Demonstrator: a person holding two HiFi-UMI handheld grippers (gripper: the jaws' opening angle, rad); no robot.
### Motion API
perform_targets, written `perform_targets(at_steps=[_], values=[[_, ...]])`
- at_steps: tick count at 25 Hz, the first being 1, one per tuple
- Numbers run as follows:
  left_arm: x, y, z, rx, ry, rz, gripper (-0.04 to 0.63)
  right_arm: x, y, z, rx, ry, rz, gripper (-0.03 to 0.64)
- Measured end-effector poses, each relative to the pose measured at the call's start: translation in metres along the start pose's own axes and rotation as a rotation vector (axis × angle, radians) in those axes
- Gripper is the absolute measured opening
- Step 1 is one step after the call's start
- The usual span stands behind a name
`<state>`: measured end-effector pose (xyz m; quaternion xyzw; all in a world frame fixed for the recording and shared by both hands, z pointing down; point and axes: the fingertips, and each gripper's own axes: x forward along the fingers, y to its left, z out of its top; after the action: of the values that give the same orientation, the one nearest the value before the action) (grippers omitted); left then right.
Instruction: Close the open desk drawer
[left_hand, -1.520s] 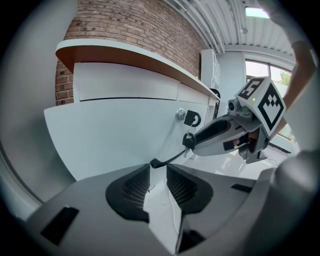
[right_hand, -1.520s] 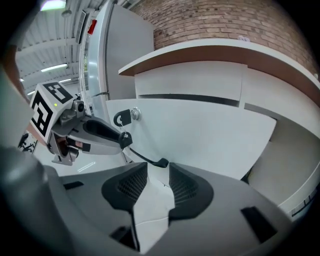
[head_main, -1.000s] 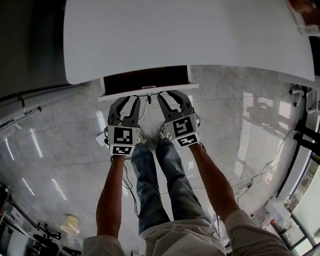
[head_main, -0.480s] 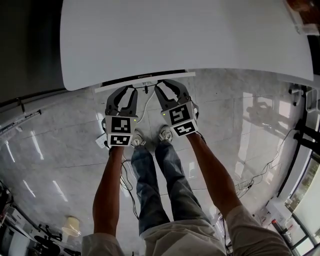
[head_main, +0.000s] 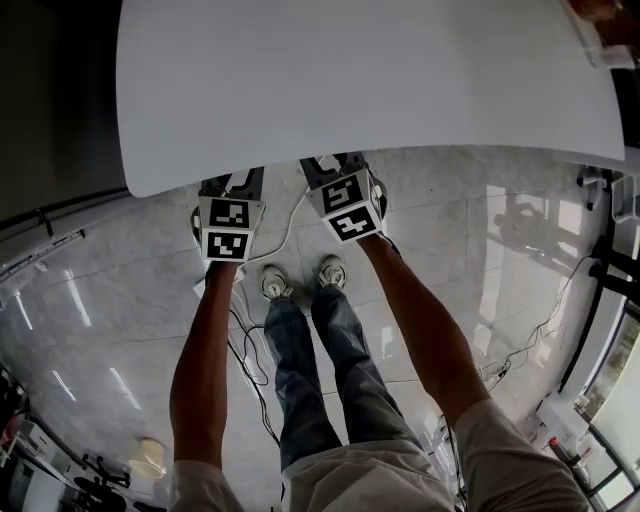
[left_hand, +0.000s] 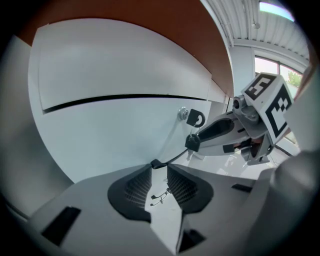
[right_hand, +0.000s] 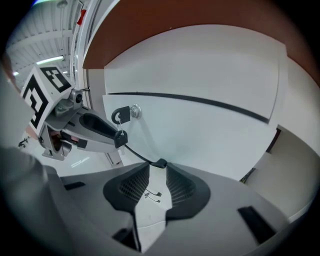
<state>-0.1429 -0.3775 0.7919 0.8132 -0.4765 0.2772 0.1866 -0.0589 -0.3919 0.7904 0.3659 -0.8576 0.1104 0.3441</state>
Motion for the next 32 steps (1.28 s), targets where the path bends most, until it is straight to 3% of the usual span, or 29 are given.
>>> perform_targets(at_steps=[6, 12, 15, 23, 28, 32], values=[[0.012, 0.008, 0.009, 0.029, 0.059, 0.008, 0.106, 0.010, -0.011, 0.008, -0.004, 0.007, -0.014, 0.115], [0.011, 0.010, 0.008, 0.005, 0.027, 0.022, 0.106, 0.012, -0.007, 0.008, 0.020, -0.010, 0.013, 0.117], [0.011, 0.009, 0.006, 0.003, 0.028, 0.026, 0.112, 0.010, -0.006, 0.008, 0.046, -0.021, 0.026, 0.153], [-0.012, -0.012, -0.020, -0.053, 0.021, 0.009, 0.112, -0.011, 0.025, -0.022, 0.064, 0.009, 0.042, 0.150], [-0.041, -0.053, -0.033, -0.047, -0.009, -0.044, 0.101, -0.044, 0.045, -0.027, 0.082, -0.025, 0.030, 0.074], [-0.066, -0.077, -0.016, -0.076, -0.070, -0.072, 0.012, -0.079, 0.053, -0.012, 0.106, -0.079, 0.023, 0.018]])
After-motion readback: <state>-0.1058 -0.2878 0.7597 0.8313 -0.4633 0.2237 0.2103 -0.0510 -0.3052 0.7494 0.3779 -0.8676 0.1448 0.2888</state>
